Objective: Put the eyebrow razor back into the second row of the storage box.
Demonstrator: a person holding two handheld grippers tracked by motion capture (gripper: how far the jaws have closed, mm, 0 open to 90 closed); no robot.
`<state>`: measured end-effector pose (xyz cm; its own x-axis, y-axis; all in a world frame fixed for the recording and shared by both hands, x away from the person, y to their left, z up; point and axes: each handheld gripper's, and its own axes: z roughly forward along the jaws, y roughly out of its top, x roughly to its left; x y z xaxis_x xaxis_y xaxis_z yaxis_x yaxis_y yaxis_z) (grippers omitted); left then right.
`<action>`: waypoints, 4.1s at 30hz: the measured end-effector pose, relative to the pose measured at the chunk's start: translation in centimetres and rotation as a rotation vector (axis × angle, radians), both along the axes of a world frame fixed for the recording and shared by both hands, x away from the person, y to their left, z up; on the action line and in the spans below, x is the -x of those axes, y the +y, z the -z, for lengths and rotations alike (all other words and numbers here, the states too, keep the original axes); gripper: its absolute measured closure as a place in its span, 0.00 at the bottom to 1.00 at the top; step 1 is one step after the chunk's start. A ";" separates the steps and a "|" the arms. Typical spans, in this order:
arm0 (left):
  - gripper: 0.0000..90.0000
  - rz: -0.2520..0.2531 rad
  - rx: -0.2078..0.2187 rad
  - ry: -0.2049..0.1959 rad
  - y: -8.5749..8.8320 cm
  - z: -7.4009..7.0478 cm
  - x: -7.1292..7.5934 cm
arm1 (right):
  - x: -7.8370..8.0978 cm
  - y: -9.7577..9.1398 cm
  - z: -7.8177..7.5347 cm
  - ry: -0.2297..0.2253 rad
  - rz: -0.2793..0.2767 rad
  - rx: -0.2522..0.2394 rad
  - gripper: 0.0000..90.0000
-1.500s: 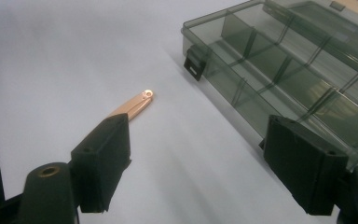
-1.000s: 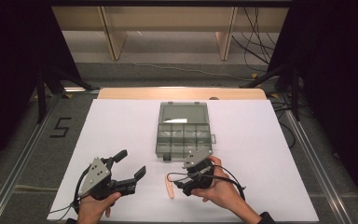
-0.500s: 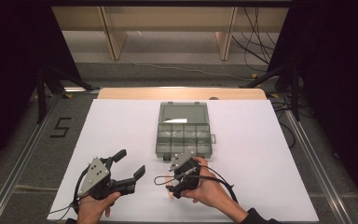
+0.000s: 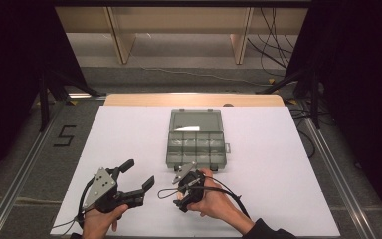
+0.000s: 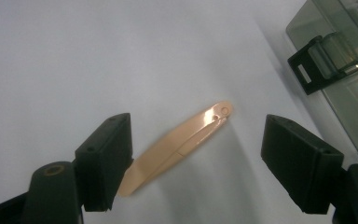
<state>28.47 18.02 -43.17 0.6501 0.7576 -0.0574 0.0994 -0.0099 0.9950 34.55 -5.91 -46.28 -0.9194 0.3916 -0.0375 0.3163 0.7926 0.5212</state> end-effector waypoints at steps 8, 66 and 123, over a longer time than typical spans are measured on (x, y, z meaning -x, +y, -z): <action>0.17 0.001 0.000 0.001 0.0 0.0 0.0 | -0.1 0.6 0.5 0.024 -0.004 0.025 0.30; 0.17 0.001 -0.006 0.013 -0.1 0.0 0.2 | -1.9 0.1 0.5 0.076 -0.061 0.105 0.91; 0.17 -0.003 -0.004 0.010 -0.1 -0.1 0.2 | -6.2 -6.7 -6.5 -0.176 0.041 -0.071 0.92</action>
<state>28.23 17.95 -43.11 0.6474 0.7597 -0.0603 0.1089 -0.0140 0.9939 40.79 -12.65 -39.75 -0.8842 0.4361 -0.1676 0.2466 0.7404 0.6253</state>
